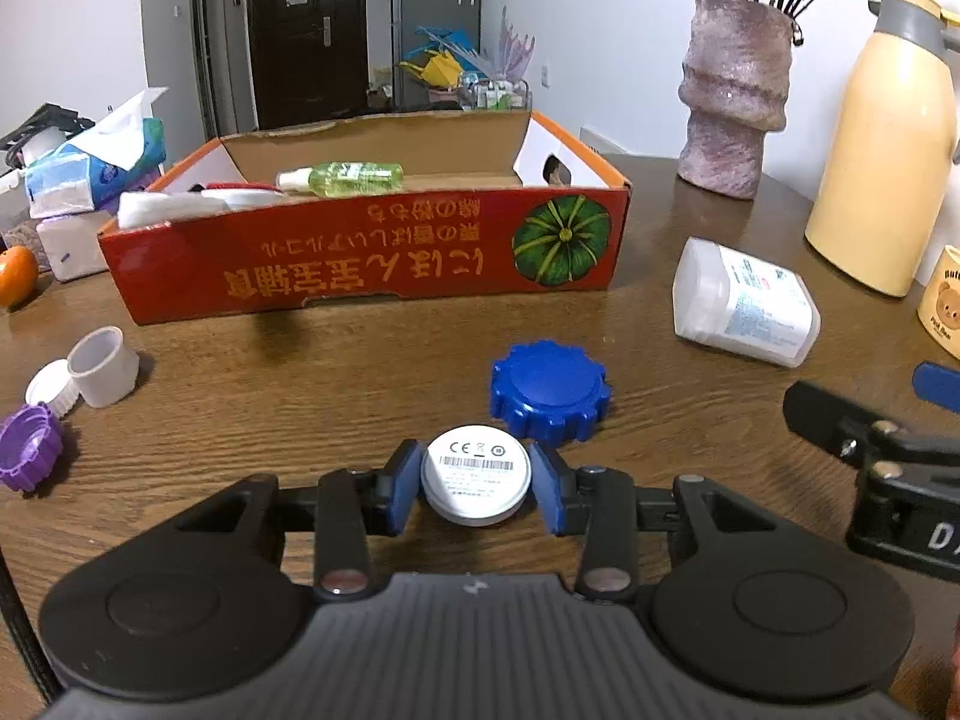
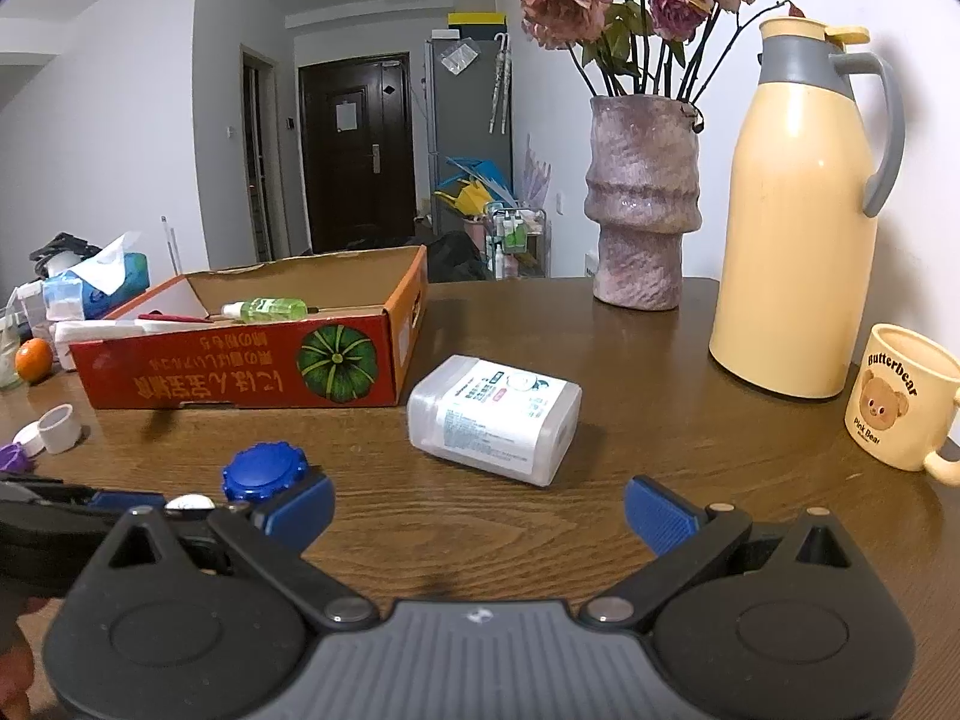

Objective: Organize rigid objects
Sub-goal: 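Grasp the white round puck with the left gripper while the right approaches the white plastic container, then close the right gripper on the white plastic container while the left holds the puck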

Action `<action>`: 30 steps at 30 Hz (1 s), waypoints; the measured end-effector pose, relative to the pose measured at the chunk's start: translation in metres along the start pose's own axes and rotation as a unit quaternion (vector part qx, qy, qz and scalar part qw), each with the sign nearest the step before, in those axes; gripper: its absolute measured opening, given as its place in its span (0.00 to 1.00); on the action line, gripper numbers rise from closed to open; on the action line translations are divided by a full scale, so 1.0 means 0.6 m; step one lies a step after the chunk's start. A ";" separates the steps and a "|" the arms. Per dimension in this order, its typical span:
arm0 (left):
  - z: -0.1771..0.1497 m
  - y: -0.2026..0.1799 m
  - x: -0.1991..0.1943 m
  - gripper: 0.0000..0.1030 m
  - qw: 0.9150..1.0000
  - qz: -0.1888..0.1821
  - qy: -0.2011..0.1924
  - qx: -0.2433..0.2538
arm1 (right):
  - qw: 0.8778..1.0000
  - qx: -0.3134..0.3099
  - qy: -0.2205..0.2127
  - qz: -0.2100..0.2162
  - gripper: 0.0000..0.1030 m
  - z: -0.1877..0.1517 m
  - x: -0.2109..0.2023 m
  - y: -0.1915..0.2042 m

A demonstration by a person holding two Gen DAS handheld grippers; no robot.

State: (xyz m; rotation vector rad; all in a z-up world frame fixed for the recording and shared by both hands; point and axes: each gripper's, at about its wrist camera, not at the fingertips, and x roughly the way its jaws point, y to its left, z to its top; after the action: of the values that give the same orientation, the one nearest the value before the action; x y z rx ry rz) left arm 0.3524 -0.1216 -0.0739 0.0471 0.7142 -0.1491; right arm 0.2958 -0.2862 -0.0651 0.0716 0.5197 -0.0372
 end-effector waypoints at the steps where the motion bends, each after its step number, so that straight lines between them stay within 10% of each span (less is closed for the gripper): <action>1: 0.001 0.002 -0.002 0.40 1.000 0.001 -0.003 -0.001 | 1.000 0.001 0.000 -0.001 1.00 -0.001 0.001 0.001; 30: 0.039 0.091 0.005 0.40 0.998 0.049 -0.037 -0.031 | 0.998 0.029 -0.014 -0.057 1.00 0.015 0.073 0.049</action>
State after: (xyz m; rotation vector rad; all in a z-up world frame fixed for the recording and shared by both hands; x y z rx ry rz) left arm 0.3784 -0.0702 -0.0584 0.0165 0.6404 -0.0341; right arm 0.3400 -0.2583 -0.0774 0.0971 0.4943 -0.1651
